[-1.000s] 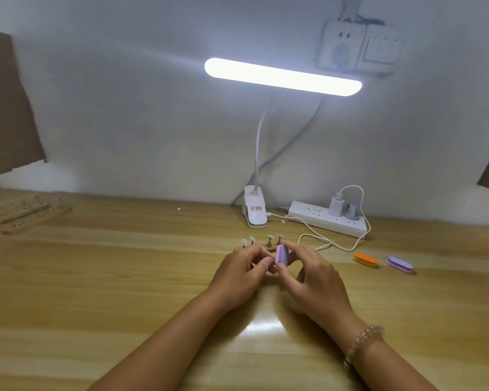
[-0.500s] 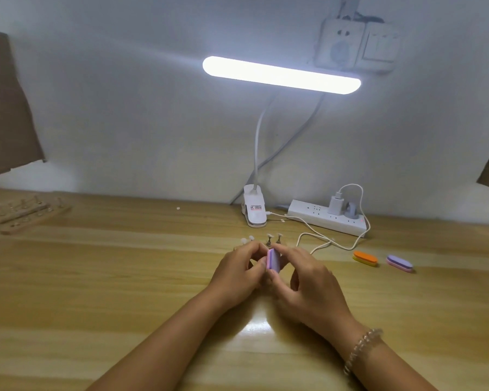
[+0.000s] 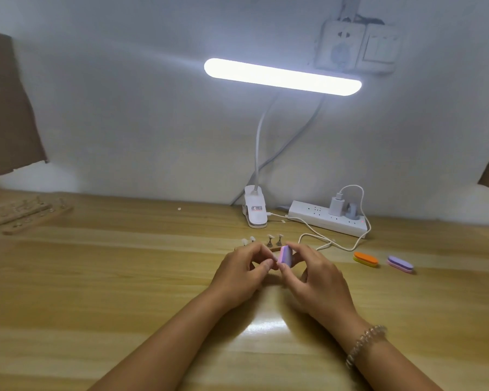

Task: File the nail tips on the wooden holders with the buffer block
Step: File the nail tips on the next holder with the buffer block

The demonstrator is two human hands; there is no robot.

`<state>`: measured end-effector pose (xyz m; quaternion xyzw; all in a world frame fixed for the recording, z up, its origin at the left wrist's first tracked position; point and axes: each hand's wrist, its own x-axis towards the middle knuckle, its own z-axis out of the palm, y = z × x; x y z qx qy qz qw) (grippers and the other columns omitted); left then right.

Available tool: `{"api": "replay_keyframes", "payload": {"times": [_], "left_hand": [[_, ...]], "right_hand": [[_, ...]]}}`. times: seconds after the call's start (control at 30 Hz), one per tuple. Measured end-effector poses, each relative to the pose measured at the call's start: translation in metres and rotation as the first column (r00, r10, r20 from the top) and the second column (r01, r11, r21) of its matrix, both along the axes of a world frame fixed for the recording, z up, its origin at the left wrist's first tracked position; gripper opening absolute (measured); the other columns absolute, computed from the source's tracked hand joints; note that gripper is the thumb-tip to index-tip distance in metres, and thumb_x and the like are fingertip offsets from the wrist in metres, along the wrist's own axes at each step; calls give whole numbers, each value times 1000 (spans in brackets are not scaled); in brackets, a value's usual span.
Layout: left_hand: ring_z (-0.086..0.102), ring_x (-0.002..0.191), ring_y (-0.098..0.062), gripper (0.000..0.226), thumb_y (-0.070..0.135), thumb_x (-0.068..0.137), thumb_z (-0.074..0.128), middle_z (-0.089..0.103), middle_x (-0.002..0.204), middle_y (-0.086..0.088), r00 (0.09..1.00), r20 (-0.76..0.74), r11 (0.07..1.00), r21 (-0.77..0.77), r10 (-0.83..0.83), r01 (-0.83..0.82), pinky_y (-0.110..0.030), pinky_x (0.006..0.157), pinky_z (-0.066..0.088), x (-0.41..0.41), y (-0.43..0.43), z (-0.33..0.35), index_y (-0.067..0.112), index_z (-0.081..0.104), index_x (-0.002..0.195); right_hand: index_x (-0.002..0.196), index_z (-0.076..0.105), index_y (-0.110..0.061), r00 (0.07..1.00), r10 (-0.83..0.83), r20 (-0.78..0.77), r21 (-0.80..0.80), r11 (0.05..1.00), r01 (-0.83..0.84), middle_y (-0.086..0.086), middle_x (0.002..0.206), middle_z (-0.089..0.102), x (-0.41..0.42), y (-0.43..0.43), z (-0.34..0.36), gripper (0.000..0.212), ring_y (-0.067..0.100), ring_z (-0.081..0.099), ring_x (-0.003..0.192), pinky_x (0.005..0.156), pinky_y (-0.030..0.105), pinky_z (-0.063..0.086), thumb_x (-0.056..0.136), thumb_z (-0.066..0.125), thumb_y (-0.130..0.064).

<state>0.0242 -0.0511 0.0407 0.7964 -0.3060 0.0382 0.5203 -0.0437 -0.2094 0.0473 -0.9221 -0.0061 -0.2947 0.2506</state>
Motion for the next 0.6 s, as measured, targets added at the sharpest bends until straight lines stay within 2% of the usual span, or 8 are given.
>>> {"api": "replay_keyframes", "payload": {"times": [0.13,0.3,0.4,0.47,0.6], "left_hand": [[55,55,3,30,9,93,60,65,75,18,999,-29,999,-25,20,-20,-24,60,42,2,0,0,35,60,78],[55,51,1,28,13,94,63,66,74,24,999,-36,999,-36,2,-3,-23,58,45,0,0,1,35,61,78],[56,48,-8,23,12,94,63,69,78,18,998,-66,997,-81,9,-15,-28,57,46,1,1,2,30,64,80],[56,47,-12,21,12,94,64,71,82,14,997,-80,995,-103,9,-17,-28,56,48,1,1,2,28,64,80],[56,50,-7,21,18,95,63,72,88,12,999,-44,999,-54,6,-8,-28,55,46,0,0,2,35,65,81]], "right_hand": [[126,55,-37,994,104,19,-67,992,-102,-18,100,59,-7,12,-1,41,2,46,66,61,33,50,86,59,-42],[129,57,-31,1000,-3,-10,-5,1000,3,-14,104,62,1,1,0,40,11,56,76,72,34,50,90,65,-35],[127,59,-33,999,39,17,-24,999,-38,-17,99,61,-4,5,-1,40,4,49,69,68,31,49,87,67,-32],[124,61,-33,1000,28,12,21,999,-28,-18,96,62,-3,5,1,38,3,49,68,68,33,51,87,69,-31],[122,63,-31,999,10,35,79,997,-12,-18,92,63,-2,3,3,37,7,53,61,66,35,51,85,70,-30]]}}
